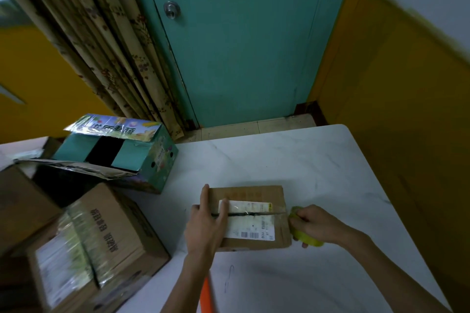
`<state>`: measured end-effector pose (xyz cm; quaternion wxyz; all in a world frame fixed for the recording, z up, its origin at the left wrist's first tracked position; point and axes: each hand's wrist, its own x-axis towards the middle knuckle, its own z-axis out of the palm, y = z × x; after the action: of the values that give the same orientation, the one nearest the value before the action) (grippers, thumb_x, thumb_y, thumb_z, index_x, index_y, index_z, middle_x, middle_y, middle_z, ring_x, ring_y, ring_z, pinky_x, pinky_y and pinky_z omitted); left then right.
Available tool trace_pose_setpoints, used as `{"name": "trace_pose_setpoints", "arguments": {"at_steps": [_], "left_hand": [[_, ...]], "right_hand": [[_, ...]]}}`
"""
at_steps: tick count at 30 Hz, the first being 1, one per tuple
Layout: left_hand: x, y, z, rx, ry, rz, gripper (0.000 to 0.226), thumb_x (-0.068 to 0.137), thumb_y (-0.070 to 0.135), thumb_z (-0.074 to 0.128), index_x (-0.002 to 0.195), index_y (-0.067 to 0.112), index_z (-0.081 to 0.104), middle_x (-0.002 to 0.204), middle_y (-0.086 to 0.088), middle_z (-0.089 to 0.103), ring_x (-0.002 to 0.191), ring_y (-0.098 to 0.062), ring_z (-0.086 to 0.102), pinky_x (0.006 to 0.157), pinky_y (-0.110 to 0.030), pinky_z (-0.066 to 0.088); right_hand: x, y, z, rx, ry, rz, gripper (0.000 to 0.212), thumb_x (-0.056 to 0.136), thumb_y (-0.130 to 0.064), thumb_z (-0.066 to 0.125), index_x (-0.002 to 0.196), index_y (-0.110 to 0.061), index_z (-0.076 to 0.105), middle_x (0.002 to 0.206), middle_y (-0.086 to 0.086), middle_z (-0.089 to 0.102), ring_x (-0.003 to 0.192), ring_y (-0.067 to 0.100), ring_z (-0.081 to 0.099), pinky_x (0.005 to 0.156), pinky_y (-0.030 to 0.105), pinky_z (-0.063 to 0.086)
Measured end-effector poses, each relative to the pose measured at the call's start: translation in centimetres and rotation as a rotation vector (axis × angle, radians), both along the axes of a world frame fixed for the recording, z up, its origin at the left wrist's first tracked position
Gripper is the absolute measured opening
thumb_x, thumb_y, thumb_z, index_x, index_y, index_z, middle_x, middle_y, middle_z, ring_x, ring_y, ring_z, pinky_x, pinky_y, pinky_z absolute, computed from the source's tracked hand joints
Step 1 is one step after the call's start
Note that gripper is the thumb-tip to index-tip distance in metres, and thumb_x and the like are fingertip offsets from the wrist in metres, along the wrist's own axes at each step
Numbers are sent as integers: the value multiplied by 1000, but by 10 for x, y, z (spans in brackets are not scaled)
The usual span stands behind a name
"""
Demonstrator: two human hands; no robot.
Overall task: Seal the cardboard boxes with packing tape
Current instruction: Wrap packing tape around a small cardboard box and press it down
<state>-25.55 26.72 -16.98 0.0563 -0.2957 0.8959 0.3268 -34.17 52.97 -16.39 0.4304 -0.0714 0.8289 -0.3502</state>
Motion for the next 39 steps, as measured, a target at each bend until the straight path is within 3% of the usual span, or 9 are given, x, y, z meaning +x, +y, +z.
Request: {"name": "trace_pose_setpoints", "arguments": {"at_steps": [5, 8, 11, 15, 19, 22, 27, 32, 39], "left_hand": [[9, -17, -11, 285, 79, 78, 69, 88, 82, 30, 150, 55, 15, 125, 3, 63, 95, -15, 67, 84, -35, 54], [12, -7, -17, 491, 163, 173, 54, 104, 54, 35, 155, 39, 22, 139, 5, 51, 94, 3, 56, 75, -14, 45], [13, -8, -30, 566, 139, 222, 52, 107, 43, 30, 157, 27, 28, 147, 2, 46, 104, 1, 56, 84, -12, 44], [2, -22, -24, 601, 91, 209, 53, 107, 45, 33, 155, 23, 36, 159, -7, 40, 142, -24, 42, 119, -45, 33], [-11, -20, 35, 714, 378, 113, 52, 105, 47, 32, 153, 30, 40, 150, 20, 42, 137, 2, 40, 118, -25, 30], [-17, -28, 41, 612, 330, -141, 37, 109, 33, 40, 146, 40, 42, 145, 23, 42, 135, 8, 39, 110, -8, 28], [-22, -36, 17, 357, 196, -253, 58, 89, 56, 46, 143, 35, 51, 140, 6, 57, 129, -13, 53, 108, -48, 46], [-26, -37, 28, 176, 180, -305, 38, 105, 49, 32, 143, 51, 38, 136, 6, 59, 123, -18, 55, 97, -47, 49], [-29, -31, 34, 48, 121, -337, 44, 107, 53, 18, 149, 48, 29, 138, -1, 57, 124, -21, 52, 100, -47, 48]], "right_hand": [[-5, -12, 65, 30, 107, 79, 41, 99, -39, 54, 75, -7, 62, 75, 11, 72, 59, 22, 72, 55, 35, 58], [-7, -33, 120, 170, 281, 271, 43, 99, -45, 52, 69, -15, 57, 75, 11, 70, 55, 12, 70, 47, 18, 45], [2, -70, 159, 278, 344, 545, 42, 95, -46, 55, 75, -9, 60, 75, 6, 68, 61, 13, 68, 51, 23, 44], [22, -126, 179, 288, 486, 772, 42, 89, -47, 60, 65, -14, 50, 61, -3, 44, 53, 13, 39, 48, 30, 28], [29, -168, 172, 224, 545, 728, 20, 95, -33, 57, 85, -17, 53, 78, -1, 50, 65, 14, 43, 54, 30, 33], [21, -181, 164, 226, 620, 711, 22, 92, -34, 58, 94, -13, 63, 77, -1, 57, 72, 15, 52, 63, 32, 39], [6, -182, 156, 242, 568, 668, 19, 87, -38, 59, 85, -21, 68, 71, -6, 59, 69, 14, 59, 65, 36, 54], [-5, -171, 163, 275, 455, 633, 28, 90, -46, 57, 68, -29, 49, 70, -7, 53, 63, 11, 52, 56, 28, 39], [-20, -126, 167, 398, 383, 444, 49, 86, -68, 56, 78, -20, 58, 70, -3, 61, 61, 12, 58, 68, 30, 51]]}}
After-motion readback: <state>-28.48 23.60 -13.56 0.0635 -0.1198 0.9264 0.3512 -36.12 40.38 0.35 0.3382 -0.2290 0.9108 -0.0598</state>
